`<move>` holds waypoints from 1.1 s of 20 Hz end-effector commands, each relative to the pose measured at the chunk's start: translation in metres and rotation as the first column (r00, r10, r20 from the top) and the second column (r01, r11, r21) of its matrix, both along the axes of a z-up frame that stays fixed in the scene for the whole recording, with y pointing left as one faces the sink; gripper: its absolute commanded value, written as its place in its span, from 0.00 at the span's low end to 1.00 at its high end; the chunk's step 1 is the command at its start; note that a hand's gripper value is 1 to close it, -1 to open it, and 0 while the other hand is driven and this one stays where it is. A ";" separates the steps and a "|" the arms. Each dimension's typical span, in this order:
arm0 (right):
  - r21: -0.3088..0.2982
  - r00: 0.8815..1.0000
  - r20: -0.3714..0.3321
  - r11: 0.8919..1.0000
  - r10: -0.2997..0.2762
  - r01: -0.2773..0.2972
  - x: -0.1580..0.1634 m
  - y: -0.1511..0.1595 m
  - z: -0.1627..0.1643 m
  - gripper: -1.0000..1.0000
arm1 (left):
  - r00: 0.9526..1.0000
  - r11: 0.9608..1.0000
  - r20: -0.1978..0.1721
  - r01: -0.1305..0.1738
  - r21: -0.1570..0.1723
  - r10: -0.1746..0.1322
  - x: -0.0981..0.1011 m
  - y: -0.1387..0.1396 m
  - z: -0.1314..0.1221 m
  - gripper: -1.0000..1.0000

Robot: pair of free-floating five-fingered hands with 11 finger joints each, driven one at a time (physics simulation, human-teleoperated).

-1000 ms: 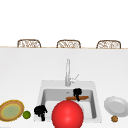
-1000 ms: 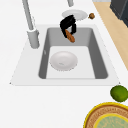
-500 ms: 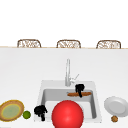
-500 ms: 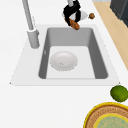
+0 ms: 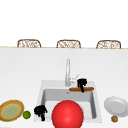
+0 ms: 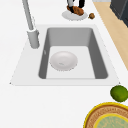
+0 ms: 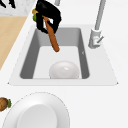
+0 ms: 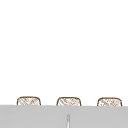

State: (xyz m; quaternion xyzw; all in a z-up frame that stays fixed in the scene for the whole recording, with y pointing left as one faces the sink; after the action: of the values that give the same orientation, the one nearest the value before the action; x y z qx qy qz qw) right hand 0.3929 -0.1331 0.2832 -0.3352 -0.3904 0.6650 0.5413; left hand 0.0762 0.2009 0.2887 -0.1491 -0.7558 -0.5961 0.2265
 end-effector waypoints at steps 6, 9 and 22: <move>0.041 1.000 0.005 0.999 -0.007 0.006 -0.025 -0.032 0.062 1.00 | 1.000 1.000 0.000 0.000 0.000 0.000 0.000 0.000 0.000 0.50; 0.060 1.000 0.011 0.998 -0.014 0.013 -0.038 -0.051 0.068 1.00 | 1.000 1.000 0.000 0.000 0.000 0.000 0.000 0.000 0.000 0.50; 0.105 0.999 0.026 0.994 -0.024 0.021 -0.081 -0.121 0.085 1.00 | 1.000 1.000 0.000 0.000 0.000 0.000 0.000 0.000 0.000 0.50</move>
State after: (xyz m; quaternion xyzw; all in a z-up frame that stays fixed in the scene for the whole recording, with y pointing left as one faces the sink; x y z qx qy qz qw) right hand 0.3197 -0.2397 0.3670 -0.3223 -0.4174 0.6497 0.5475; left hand 0.0762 0.2009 0.2887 -0.1491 -0.7558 -0.5961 0.2265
